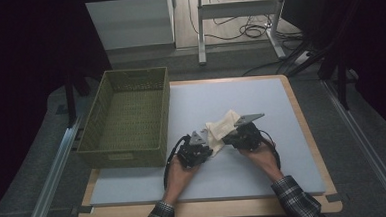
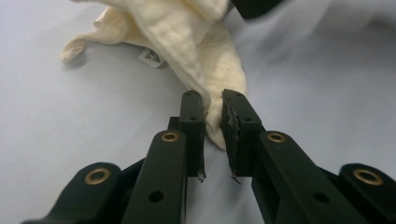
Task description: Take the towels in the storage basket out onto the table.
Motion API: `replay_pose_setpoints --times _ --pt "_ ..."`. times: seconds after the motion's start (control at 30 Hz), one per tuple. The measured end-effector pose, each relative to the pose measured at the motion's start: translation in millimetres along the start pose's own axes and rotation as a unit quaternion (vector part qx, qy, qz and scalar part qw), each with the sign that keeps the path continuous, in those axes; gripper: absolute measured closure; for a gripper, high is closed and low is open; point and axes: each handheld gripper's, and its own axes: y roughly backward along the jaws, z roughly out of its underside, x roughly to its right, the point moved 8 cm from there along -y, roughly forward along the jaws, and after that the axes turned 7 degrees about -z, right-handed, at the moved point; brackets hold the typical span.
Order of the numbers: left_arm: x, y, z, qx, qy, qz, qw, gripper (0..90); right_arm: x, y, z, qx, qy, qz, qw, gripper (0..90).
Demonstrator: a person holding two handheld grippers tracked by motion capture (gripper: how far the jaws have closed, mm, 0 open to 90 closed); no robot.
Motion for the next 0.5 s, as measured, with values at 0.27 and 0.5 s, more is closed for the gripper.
replay_pose_setpoints --times 0.27,0.5 --pt "-0.3 -0.1 -0.1 0.001 -0.003 -0.002 1.0 78.5 27.6 5.7 -47.3 0.033 -0.006 0.032 0.9989 77.6" --pt "-0.6 0.0 0.1 0.0 -0.003 -0.003 1.0 76.7 47.1 1.0 -52.9 0.011 -0.014 0.053 0.9985 67.1"
